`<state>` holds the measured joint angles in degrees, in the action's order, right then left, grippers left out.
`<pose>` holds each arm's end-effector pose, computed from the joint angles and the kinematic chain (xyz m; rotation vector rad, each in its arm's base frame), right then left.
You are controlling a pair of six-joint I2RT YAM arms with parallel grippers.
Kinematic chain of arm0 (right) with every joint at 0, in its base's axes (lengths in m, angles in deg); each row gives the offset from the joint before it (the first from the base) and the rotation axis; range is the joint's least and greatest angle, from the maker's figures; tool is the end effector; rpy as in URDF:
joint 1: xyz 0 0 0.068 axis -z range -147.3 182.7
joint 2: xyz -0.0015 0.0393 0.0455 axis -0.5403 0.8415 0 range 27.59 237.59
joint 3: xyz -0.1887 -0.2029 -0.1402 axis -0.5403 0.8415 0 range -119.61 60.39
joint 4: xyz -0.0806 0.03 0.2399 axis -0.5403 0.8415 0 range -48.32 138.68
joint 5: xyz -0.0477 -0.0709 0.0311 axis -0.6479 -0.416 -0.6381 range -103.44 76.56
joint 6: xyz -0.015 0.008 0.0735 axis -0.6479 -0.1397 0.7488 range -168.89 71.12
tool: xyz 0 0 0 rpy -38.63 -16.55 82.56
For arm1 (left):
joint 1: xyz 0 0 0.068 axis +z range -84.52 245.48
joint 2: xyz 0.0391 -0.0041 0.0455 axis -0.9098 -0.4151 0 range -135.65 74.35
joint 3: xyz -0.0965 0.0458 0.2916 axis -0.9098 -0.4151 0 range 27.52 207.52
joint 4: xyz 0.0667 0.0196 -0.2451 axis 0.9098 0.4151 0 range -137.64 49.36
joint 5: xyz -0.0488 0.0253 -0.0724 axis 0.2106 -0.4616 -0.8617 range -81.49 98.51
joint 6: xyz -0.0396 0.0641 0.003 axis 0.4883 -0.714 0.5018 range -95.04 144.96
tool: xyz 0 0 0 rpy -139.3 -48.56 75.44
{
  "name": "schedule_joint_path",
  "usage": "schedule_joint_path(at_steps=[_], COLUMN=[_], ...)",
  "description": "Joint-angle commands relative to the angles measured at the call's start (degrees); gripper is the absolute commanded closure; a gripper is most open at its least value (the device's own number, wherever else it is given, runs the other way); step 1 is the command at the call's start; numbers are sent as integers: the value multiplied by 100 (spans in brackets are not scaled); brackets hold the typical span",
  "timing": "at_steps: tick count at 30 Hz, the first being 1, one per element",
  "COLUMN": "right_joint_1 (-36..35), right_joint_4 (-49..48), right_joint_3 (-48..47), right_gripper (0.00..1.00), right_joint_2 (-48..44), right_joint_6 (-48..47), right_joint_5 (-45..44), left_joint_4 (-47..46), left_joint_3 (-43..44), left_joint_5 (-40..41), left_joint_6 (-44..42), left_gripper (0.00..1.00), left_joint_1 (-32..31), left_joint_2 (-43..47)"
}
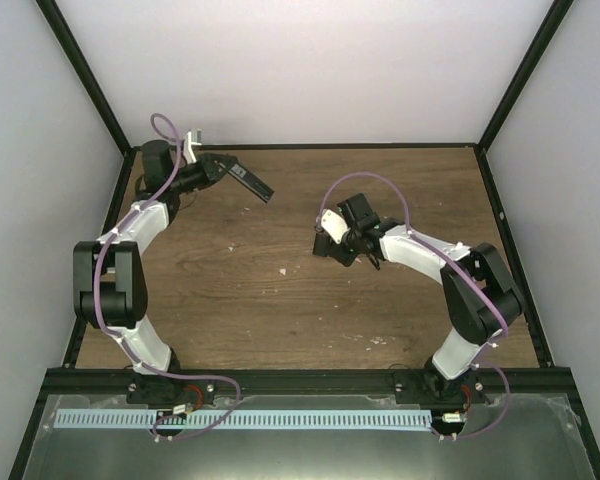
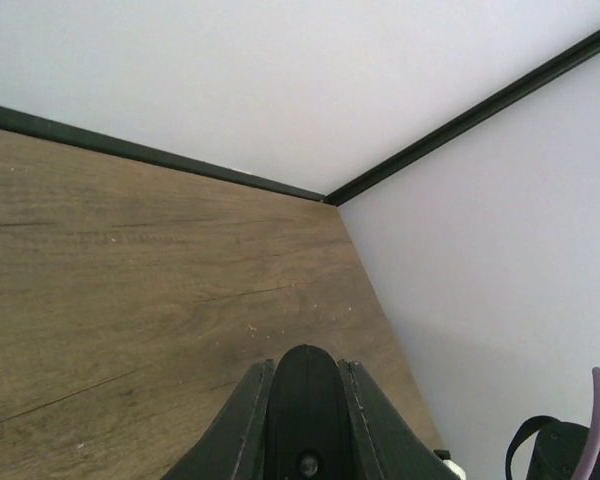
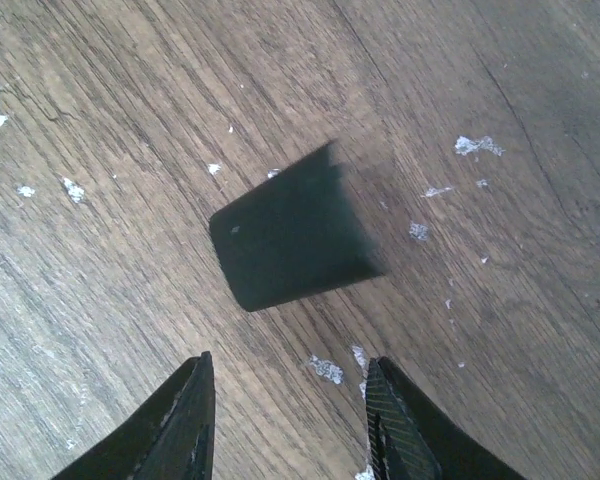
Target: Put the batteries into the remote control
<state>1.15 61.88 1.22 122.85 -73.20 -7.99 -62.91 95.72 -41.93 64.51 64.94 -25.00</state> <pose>0.2965 0.1892 0.2092 -1.2296 2.2402 0.1703 0.4134 -0.0529 0.3093 0.0023 1.9424 -1.2833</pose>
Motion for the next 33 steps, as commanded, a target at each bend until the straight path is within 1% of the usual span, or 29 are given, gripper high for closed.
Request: schedule_joint_path(at_steps=[1, 7, 10, 13, 17, 21, 25, 29, 33], right_joint_1=[-18, -18, -18, -4, 9, 9, 34, 67, 104], right_joint_4=[99, 154, 126, 69, 211, 233, 220, 252, 211], right_joint_3=[-80, -264, -349, -455, -811, -1005, -1218, -1387, -1477], right_gripper=[64, 63, 60, 51, 42, 41, 41, 41, 41], right_joint_2=[-13, 147, 230, 345, 616, 978, 1294, 1523, 1617], right_joint_6=[131, 188, 283, 485, 814, 860, 915, 957, 987], right_joint_5=[-65, -55, -185, -518, -620, -1304, -1787, -2109, -2122], left_joint_4=[-7, -185, -178, -138, 3, 74, 107, 85, 103], left_joint_3=[-48, -79, -74, -76, -28, -13, 50, 70, 75], left_joint_5=[-58, -119, -112, -117, -102, -69, -113, -119, -127], left_joint_6=[-155, -30, -43, -102, -219, -282, -278, -254, -272], left_gripper=[100, 100, 100, 100, 100, 100, 100, 100, 100], left_joint_1=[-17, -17, -17, -17, -17, -9, 8, 31, 58], left_joint_2=[233, 141, 131, 135, 143, 159, 114, 108, 102])
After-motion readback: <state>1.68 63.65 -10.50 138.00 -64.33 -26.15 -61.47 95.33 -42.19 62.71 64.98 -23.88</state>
